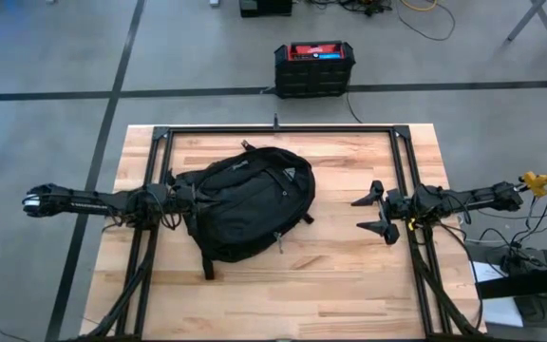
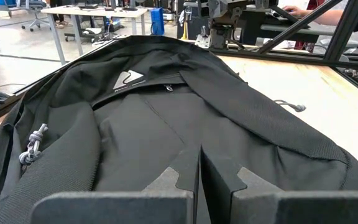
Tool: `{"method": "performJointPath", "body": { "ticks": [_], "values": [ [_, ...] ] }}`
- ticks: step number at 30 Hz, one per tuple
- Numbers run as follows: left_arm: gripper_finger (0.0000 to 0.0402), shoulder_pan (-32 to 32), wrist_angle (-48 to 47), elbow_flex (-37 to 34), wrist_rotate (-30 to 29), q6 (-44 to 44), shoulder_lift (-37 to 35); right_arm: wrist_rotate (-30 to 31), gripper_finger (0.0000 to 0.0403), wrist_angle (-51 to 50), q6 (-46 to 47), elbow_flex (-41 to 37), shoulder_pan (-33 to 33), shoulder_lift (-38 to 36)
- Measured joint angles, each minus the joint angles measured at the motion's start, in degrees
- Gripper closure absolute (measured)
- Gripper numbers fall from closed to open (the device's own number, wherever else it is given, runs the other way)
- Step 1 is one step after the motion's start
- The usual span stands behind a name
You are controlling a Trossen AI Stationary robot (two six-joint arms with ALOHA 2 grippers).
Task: Unpack backpack
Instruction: Return to Home Position
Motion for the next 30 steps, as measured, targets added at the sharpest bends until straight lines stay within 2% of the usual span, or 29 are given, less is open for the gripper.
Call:
{"method": "performJointPath", "body": {
  "ticks": [30],
  "values": [
    [0.0402,0.0,0.0,0.0,0.0,0.0,0.0,0.0,0.0098,0.0,0.0,0.0,0.0,0.0]
  ]
}}
